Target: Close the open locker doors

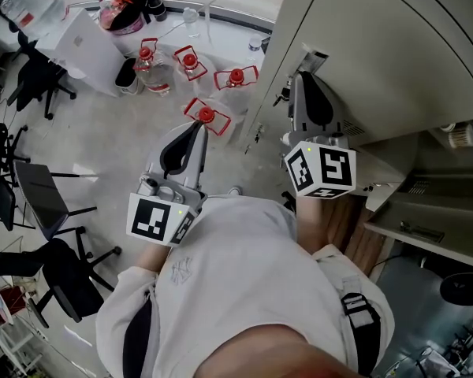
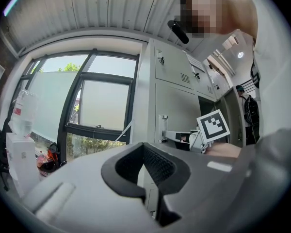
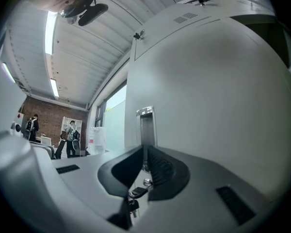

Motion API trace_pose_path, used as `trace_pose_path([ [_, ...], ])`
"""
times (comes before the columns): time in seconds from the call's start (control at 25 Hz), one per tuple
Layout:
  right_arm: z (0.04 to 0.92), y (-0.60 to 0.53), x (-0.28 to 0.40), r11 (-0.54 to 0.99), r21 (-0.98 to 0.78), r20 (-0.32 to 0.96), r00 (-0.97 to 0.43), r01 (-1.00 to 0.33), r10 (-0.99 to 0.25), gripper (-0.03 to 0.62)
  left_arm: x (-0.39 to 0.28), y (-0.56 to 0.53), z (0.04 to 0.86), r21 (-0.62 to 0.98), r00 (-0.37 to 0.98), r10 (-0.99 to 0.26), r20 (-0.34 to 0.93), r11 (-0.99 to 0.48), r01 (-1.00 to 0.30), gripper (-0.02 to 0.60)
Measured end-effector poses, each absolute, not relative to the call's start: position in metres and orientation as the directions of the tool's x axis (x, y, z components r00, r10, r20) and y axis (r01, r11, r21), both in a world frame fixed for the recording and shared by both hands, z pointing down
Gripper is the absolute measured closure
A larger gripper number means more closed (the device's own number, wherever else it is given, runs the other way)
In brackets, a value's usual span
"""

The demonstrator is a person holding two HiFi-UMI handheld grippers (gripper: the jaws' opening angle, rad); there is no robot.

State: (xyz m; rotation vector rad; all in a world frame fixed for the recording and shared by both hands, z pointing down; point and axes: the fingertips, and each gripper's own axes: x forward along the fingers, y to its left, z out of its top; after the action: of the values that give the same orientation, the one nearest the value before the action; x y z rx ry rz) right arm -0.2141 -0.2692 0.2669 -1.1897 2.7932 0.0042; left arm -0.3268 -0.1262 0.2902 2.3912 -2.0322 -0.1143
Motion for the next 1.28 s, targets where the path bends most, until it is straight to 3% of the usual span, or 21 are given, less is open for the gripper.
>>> trace_pose_path([
  [0.6,0.253,-0.208,-0.151,0.709,-0.027,-0.153,-0.698,-0.705,-0.7,0.579,-0.261,-0.136,0.29,0.053,0.358,-0.932,-0.064,-0.361,-0.931,0.58],
  [1.28,0.261,-0.114,-0.001,0.693,-0.018,-0.088,-0.689,-0.721,-0.719,0.582,-0.079,-0.12,0.278,0.084,0.594,-0.8,-0.082,-0.599,-0.796,0.58],
])
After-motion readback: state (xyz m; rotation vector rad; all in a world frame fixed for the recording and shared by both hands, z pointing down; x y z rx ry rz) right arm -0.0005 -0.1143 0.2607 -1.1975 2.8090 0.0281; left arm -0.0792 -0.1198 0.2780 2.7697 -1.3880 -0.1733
